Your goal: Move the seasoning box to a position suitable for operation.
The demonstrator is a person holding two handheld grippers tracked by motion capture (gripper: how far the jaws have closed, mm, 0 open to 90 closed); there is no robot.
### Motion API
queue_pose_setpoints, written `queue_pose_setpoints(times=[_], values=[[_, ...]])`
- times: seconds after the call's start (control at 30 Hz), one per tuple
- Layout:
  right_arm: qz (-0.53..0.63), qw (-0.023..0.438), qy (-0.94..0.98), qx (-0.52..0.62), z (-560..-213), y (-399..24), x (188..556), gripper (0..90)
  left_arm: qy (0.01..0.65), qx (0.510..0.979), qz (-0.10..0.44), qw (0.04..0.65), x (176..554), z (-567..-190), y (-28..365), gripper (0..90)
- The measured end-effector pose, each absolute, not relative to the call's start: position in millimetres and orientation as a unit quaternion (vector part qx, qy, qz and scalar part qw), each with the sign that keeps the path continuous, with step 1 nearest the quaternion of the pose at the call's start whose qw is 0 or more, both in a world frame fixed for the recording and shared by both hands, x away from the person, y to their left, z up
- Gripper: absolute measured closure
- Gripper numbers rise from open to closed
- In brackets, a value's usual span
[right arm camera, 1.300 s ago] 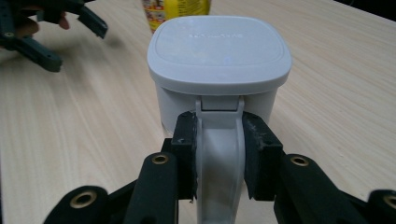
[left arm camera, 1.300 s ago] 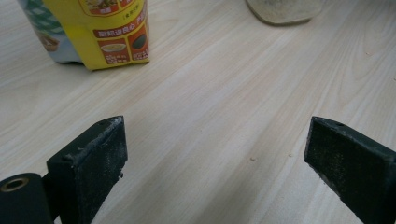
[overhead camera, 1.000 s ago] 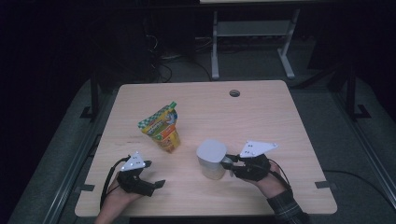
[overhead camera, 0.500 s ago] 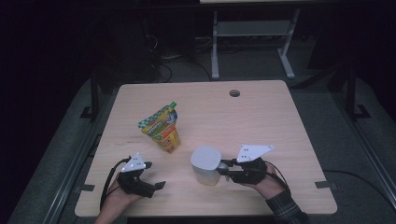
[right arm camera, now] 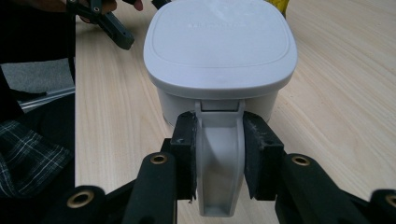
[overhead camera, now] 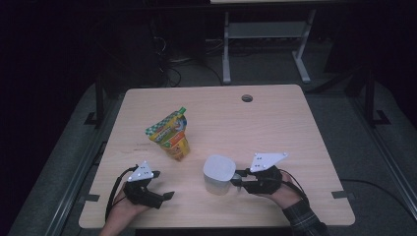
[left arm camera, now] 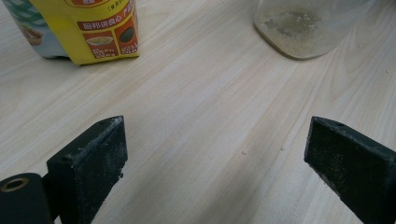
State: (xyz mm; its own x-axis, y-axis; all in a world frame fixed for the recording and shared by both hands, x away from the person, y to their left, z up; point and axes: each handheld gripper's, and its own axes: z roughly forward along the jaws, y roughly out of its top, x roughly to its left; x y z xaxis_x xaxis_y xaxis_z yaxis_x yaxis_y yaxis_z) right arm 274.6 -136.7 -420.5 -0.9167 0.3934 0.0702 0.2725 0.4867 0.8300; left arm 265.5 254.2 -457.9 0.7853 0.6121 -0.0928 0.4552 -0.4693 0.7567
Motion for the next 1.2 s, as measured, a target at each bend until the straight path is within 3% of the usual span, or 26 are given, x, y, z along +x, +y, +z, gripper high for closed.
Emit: queue_pose_setpoints(times=[0.07,0.1,0.2,0.63,0.9,1.0,1.1,1.2], values=[[0.469,0.065,0.859,0.194,-421,-137,275,65.7,0.313,0.852,0.096,0.409,266,-458,254,5.4],[0.468,0.064,0.858,0.201,-421,-138,275,57.7,0.313,0.851,0.094,0.410,265,-458,253,5.4],[0.476,0.060,0.852,0.210,-422,-142,273,53.9,0.314,0.851,0.094,0.411,265,-458,253,5.4],[0.482,0.061,0.838,0.248,-425,-167,255,48.8,0.316,0.851,0.091,0.409,267,-459,253,5.4],[0.475,0.063,0.836,0.268,-428,-177,243,67.1,0.315,0.851,0.093,0.411,266,-459,253,5.5],[0.477,0.057,0.837,0.263,-431,-177,238,82.3,0.317,0.850,0.093,0.410,267,-459,253,5.5],[0.470,0.053,0.846,0.248,-434,-172,236,89.4,0.316,0.850,0.093,0.410,267,-459,252,5.5],[0.472,0.047,0.848,0.238,-435,-167,235,89.6,0.314,0.852,0.093,0.407,267,-459,252,5.5]])
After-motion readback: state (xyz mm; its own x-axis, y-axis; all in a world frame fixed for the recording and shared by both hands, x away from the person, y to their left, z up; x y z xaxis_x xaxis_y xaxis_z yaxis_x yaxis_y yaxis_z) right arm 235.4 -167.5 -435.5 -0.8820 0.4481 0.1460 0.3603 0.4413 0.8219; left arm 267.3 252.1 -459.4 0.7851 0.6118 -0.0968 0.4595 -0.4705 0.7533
